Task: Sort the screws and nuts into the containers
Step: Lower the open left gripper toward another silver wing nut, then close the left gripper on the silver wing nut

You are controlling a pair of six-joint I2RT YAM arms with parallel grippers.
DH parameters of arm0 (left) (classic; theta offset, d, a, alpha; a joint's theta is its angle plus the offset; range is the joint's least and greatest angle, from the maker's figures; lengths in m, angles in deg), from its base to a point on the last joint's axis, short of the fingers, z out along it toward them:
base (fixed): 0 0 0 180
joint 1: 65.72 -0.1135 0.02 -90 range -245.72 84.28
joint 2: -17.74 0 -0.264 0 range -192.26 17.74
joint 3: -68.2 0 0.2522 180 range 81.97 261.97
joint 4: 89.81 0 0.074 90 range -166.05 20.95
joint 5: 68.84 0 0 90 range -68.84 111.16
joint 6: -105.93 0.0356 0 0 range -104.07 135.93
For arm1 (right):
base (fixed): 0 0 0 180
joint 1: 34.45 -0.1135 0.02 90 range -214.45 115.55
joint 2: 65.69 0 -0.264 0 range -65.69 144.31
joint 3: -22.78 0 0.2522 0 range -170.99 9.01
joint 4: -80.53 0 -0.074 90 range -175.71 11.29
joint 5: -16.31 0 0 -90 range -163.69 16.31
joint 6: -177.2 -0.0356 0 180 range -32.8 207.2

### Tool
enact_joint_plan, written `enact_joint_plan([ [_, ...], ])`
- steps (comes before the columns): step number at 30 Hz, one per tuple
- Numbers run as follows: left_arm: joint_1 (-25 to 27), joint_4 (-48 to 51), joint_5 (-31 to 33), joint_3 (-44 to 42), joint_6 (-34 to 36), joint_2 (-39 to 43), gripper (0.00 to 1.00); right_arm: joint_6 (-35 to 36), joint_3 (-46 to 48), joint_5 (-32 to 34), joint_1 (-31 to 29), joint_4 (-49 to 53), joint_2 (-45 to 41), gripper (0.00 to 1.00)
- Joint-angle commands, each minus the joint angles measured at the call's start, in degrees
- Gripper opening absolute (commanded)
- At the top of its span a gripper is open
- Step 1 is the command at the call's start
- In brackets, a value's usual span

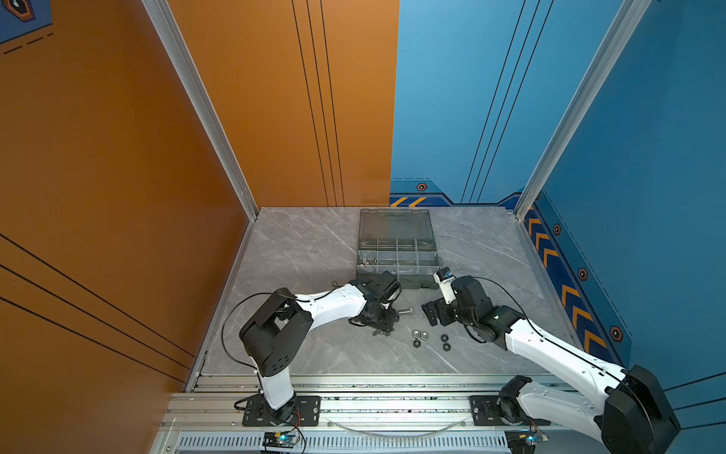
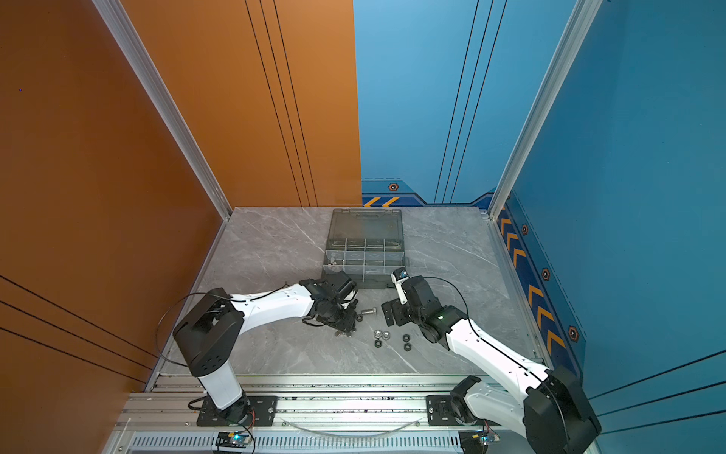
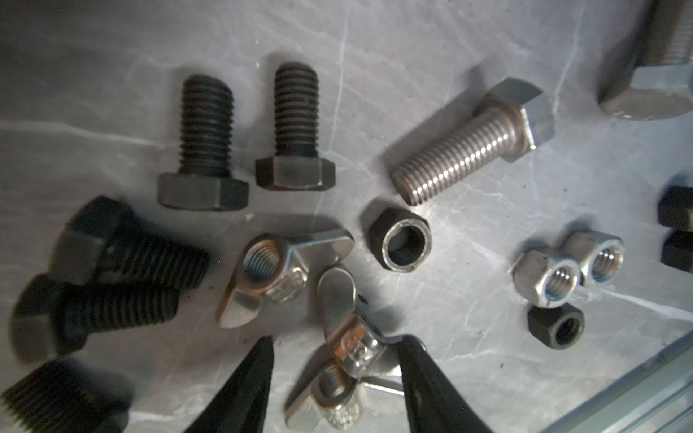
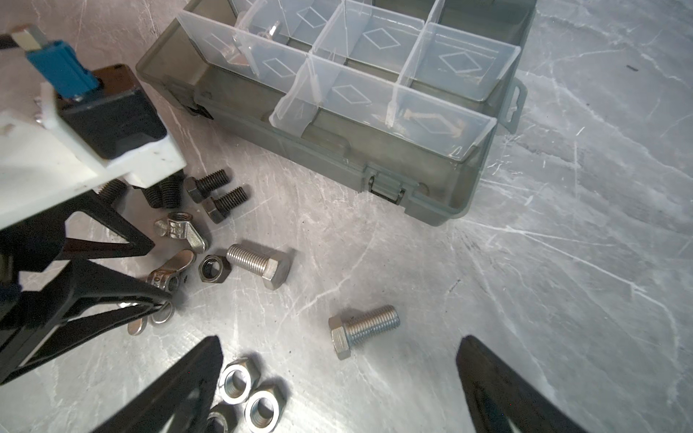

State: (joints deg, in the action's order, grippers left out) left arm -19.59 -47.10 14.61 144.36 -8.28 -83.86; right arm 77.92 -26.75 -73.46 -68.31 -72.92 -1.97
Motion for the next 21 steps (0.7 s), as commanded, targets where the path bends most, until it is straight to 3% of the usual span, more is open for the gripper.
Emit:
enact_joint_plan([
  [1, -0.31, -0.28, -1.63, -0.07, 0.32, -1.14, 0.56, -1.02, 0.28, 1.12, -0.43, -0.99, 0.42, 1.0],
  [21, 3.44, -0.93, -0.83, -5.6, -5.04, 2.3, 0.54, -1.14, 1.35, 0.81, -0.46, -1.9, 0.11, 1.0],
])
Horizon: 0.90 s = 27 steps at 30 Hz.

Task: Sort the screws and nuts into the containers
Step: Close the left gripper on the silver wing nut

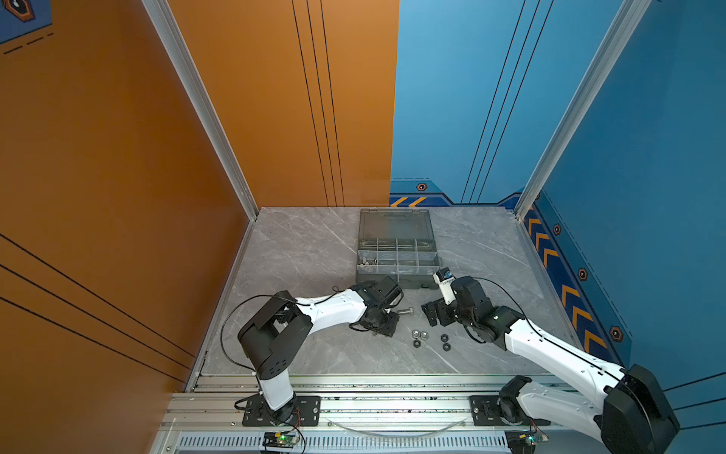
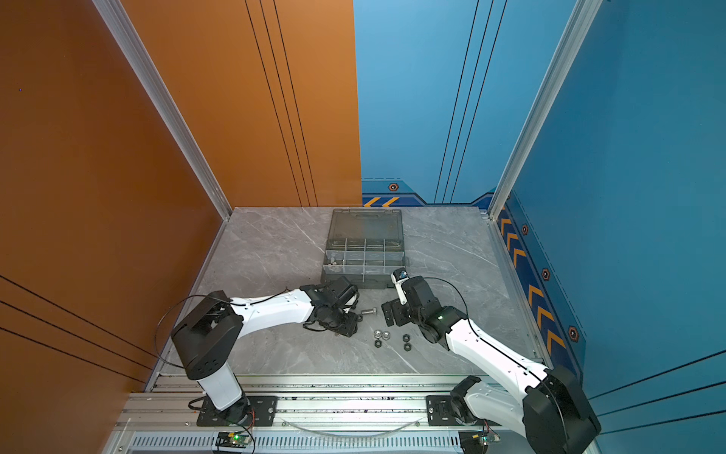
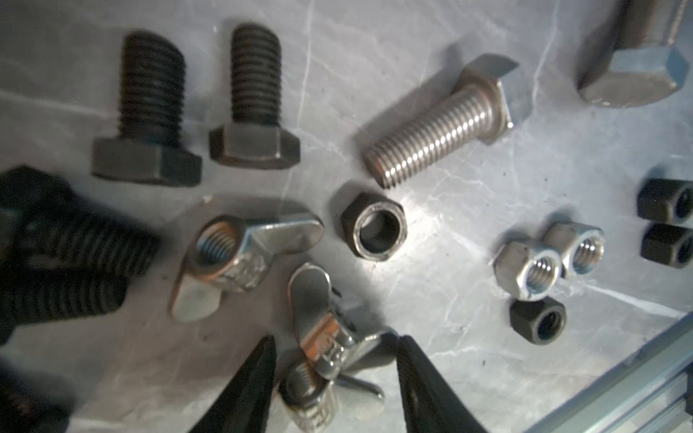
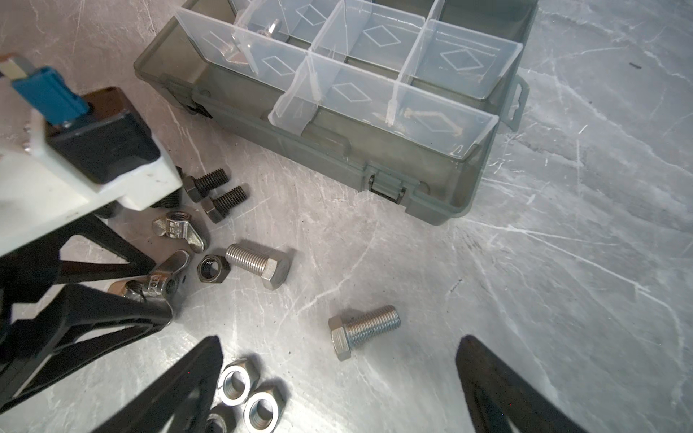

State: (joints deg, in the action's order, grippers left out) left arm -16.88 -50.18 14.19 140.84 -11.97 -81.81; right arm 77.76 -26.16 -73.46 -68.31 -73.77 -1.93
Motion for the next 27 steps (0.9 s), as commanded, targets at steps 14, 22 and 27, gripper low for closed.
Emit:
enact_joint_plan([
  [14, 2.74, 2.17, -1.39, -4.25, -3.22, 1.85, 0.53, -1.24, 1.43, 0.94, -0.43, -0.82, -0.97, 1.0],
  [22, 3.37, 3.01, -0.82, -4.56, -3.65, 2.82, 0.52, -1.44, 1.69, 0.93, -0.5, -0.96, -1.1, 1.0],
  [27, 3.37, 3.48, -0.11, -3.69, -3.65, 1.96, 0.51, -1.5, 1.6, 0.98, -0.52, -1.02, -1.02, 1.0],
])
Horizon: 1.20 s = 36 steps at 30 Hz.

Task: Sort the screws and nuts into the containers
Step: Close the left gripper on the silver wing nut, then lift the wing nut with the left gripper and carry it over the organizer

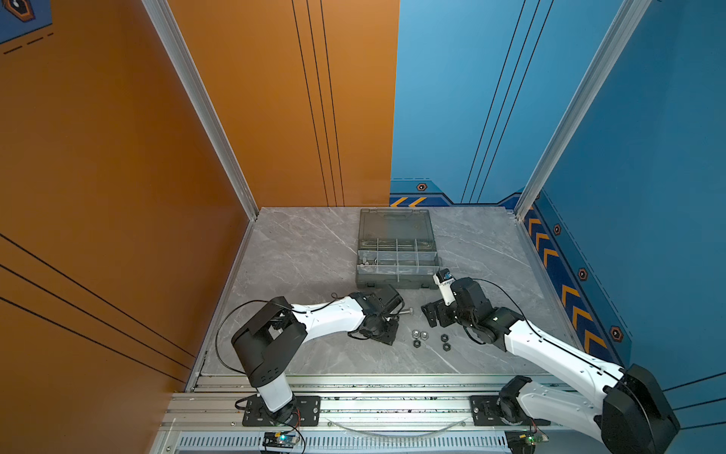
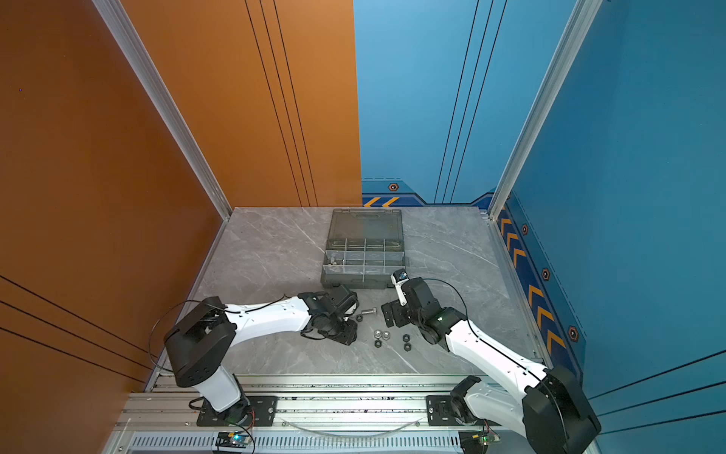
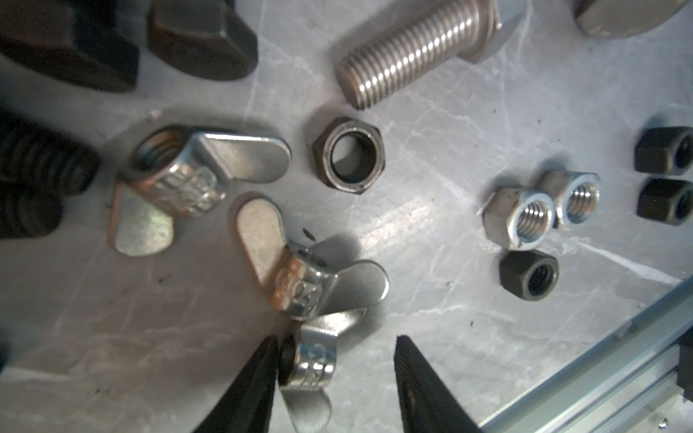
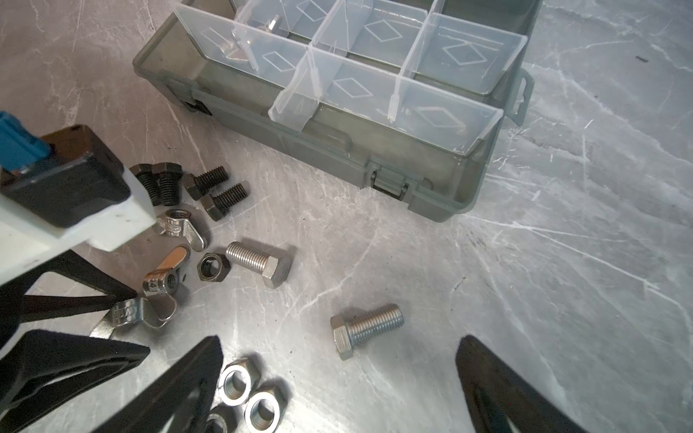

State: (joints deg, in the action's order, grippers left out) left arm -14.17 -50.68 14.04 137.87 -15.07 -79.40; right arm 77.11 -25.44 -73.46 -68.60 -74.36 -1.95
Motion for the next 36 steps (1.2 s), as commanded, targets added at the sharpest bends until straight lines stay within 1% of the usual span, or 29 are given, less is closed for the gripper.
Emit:
enact_joint_plan([
  [1, 0.67, 3.99, 0.03, -0.66, -0.56, -0.68, 0.51, -0.85, 0.97, 1.02, -0.22, -0.42, -1.07, 1.0],
  [13, 0.66, 5.6, 0.82, 0.67, 0.2, -2.65, 0.43, -0.94, 0.93, 1.15, -0.27, -0.36, -0.95, 1.0],
  [24, 0.66, 6.32, 2.84, 1.58, -0.26, -4.78, 0.32, -0.9, 0.67, 1.01, -0.24, -0.21, -0.9, 1.0],
  [28, 0.71, 6.35, 3.21, 1.91, 0.01, -5.41, 0.24, -0.9, 0.62, 0.98, -0.27, -0.11, -1.08, 1.0],
  [33, 0.75, 6.36, 3.7, 2.33, 0.22, -6.6, 0.09, -0.98, 0.62, 0.99, -0.17, -0.05, -1.17, 1.0],
  [36, 0.83, 6.31, 3.65, 2.37, 0.19, -7.09, 0.08, -0.87, 0.52, 0.9, -0.25, -0.14, -1.08, 1.0],
])
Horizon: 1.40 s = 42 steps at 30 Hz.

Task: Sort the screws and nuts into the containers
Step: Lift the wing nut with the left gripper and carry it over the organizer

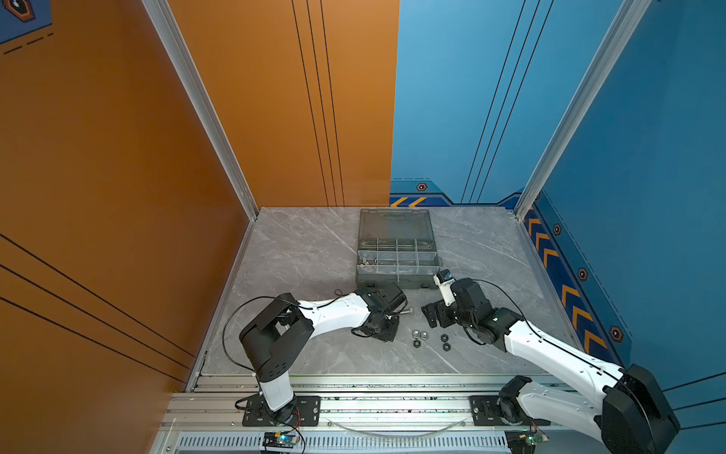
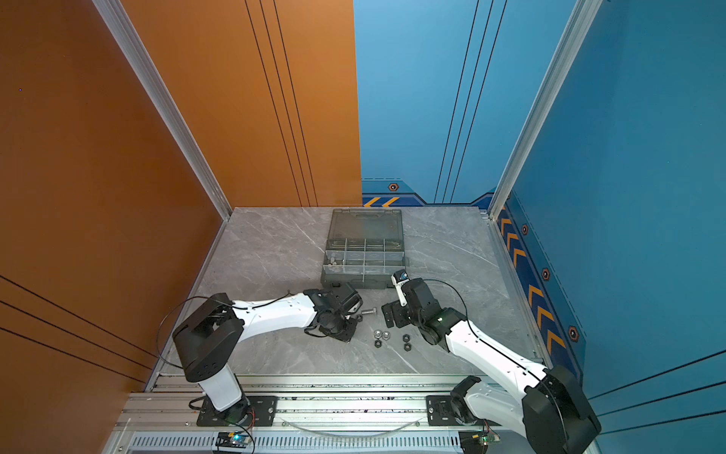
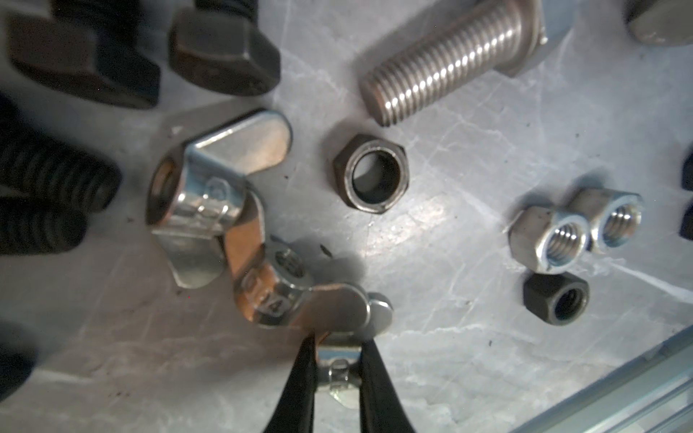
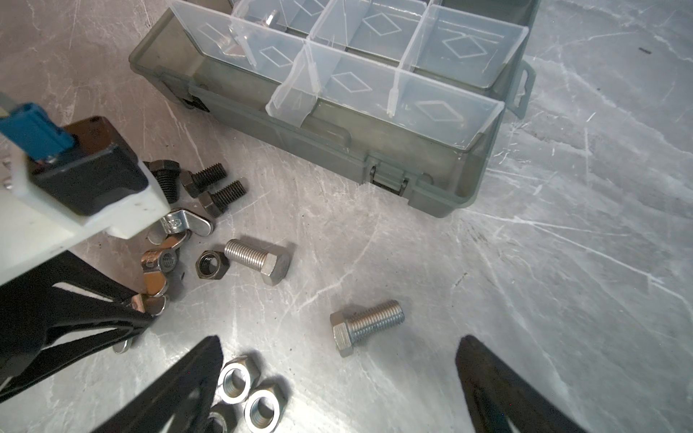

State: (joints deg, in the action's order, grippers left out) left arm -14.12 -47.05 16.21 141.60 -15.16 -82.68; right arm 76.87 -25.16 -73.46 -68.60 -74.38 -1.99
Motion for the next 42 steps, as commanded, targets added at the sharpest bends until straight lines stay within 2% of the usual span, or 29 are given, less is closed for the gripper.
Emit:
enact_joint_plan([
  [1, 0.94, 2.72, 1.51, -1.38, 0.28, -3.97, 0.08, -0.68, 0.21, 0.84, -0.23, -0.09, -1.0, 1.0],
  [4, 0.96, 2.73, 1.5, -1.22, 0.3, -4.17, 0.06, -0.69, 0.06, 0.66, -0.25, -0.18, -0.7, 1.0],
  [6, 0.93, 2.73, 1.7, -1.27, 0.27, -4.12, 0.0, -0.64, 0.02, 0.71, -0.23, -0.22, -0.52, 1.0],
  [10, 0.97, 2.72, 1.54, -1.15, 0.33, -3.72, 0.0, -0.64, -0.26, 0.51, -0.29, -0.16, -0.25, 1.0],
  [15, -0.23, 2.69, -0.19, -1.01, 0.95, 3.99, 0.0, -0.57, -0.63, 0.93, -0.26, 0.95, -0.72, 1.0],
  [20, -7.1, 2.7, -1.73, 2.83, 3.19, 14.87, 0.0, -0.1, -0.28, 1.49, -0.15, 1.36, -2.39, 1.0],
  [24, -14.01, -0.06, 0.15, 6.75, 3.86, 16.25, 0.0, -0.34, -0.46, 1.63, -0.07, 0.99, -2.97, 1.0],
  [31, -23.48, -8.84, 2.5, 14.88, 5.36, 6.51, 0.0, -1.23, -0.59, 2.54, -0.07, 0.98, -2.53, 1.0],
  [35, -25.88, -8.42, 1.89, 21.24, 7.17, -1.34, 0.0, -1.76, -0.56, 3.34, -0.13, 1.16, -2.7, 1.0],
  [42, -28.91, -11.68, 0.41, 27.25, 6.41, -12.4, 0.0, -2.7, -0.21, 4.06, -0.18, 0.99, -3.01, 1.0],
])
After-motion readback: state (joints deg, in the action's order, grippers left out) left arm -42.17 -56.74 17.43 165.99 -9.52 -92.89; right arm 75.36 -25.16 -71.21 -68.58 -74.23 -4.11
